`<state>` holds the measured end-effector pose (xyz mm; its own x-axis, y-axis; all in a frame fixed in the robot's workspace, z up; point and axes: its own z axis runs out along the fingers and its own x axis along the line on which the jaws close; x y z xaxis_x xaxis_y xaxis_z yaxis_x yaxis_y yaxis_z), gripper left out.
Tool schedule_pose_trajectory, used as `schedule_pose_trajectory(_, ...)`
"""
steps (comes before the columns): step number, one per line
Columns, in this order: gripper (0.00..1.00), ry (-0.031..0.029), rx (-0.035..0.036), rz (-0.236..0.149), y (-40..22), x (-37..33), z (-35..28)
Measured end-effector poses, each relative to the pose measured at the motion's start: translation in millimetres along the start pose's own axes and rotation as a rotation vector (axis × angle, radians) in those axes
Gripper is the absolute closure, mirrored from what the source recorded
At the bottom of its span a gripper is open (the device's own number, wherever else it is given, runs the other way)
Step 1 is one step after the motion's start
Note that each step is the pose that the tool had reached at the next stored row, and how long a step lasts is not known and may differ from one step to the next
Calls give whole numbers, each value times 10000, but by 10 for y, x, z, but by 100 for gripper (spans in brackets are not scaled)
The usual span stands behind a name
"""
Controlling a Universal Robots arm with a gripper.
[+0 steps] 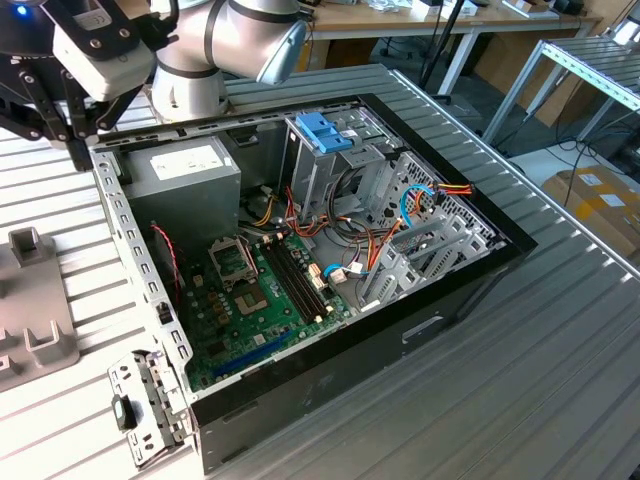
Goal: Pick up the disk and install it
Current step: 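Reach for the disk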
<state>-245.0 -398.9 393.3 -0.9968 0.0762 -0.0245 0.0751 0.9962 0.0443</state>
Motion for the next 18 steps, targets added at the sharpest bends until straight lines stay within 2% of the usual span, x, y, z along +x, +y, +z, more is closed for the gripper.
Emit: schedule_pose_trajectory(18, 89, 0, 0, 0, -6, 77, -2)
